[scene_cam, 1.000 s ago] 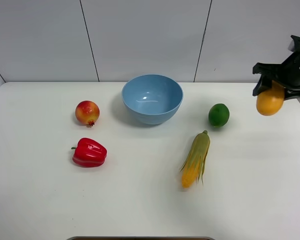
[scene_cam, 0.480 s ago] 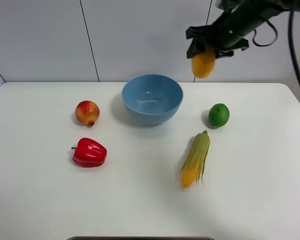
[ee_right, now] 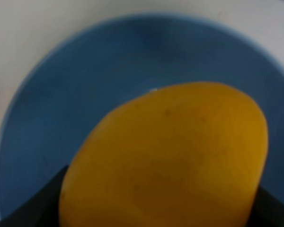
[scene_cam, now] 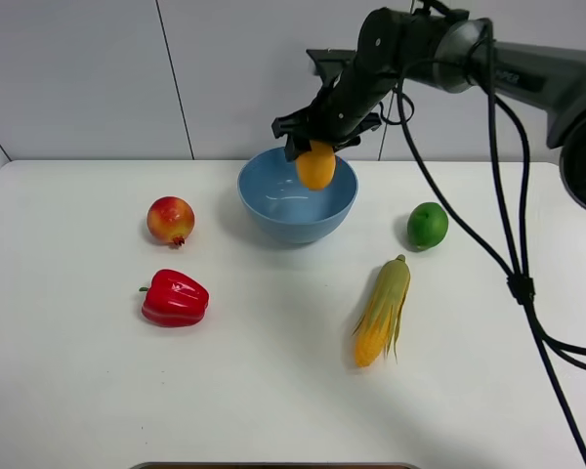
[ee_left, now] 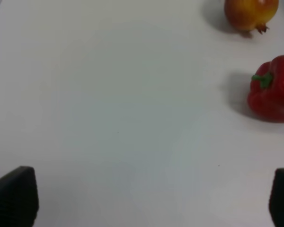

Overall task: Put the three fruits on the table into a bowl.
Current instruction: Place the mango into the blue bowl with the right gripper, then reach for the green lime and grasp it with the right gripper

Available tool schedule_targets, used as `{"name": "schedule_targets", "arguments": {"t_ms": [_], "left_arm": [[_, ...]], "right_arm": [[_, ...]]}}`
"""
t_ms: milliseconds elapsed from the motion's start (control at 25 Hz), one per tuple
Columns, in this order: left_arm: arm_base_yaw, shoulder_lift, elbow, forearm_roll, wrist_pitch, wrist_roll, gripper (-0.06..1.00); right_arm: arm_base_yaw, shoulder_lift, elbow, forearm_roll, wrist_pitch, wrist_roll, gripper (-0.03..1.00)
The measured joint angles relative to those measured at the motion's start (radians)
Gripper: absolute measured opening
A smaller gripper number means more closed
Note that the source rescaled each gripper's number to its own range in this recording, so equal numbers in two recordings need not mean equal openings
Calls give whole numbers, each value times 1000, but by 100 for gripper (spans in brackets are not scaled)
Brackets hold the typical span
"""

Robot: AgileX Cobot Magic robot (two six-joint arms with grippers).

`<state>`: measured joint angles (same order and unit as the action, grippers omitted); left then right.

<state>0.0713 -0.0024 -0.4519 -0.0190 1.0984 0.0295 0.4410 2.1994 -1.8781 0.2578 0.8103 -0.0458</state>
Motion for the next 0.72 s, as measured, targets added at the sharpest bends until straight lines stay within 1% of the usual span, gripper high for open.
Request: {"name": "schedule_targets", "arguments": {"t_ms": [120, 160, 200, 240, 280, 320, 360, 480, 560, 720], "left_arm": [[0, 0, 0, 0, 0, 0, 100], [0, 0, 0, 0, 0, 0, 100], [0, 0, 0, 0, 0, 0, 100], [0, 0, 0, 0, 0, 0, 100], [0, 0, 0, 0, 0, 0, 100], [0, 0, 0, 0, 0, 0, 100], [0, 0, 0, 0, 0, 0, 100], [0, 0, 0, 0, 0, 0, 100], [0, 0, 0, 0, 0, 0, 100], [0, 0, 0, 0, 0, 0, 100]], "right_arm": [[12, 20, 0, -1, 1, 12, 1], [15, 20, 0, -1, 1, 17, 9], [16, 20, -1, -2, 1, 23, 26], [17, 20, -2, -2, 0, 31, 46], [17, 20, -5, -2, 1, 46, 59], [17, 20, -5, -2, 2, 46, 68], [17, 20, -5, -3, 5, 46, 74], [17, 17, -5, -13, 31, 57, 79], [17, 3, -5, -23, 52, 66, 80], [5, -69, -5, -59, 107, 123, 80]]}}
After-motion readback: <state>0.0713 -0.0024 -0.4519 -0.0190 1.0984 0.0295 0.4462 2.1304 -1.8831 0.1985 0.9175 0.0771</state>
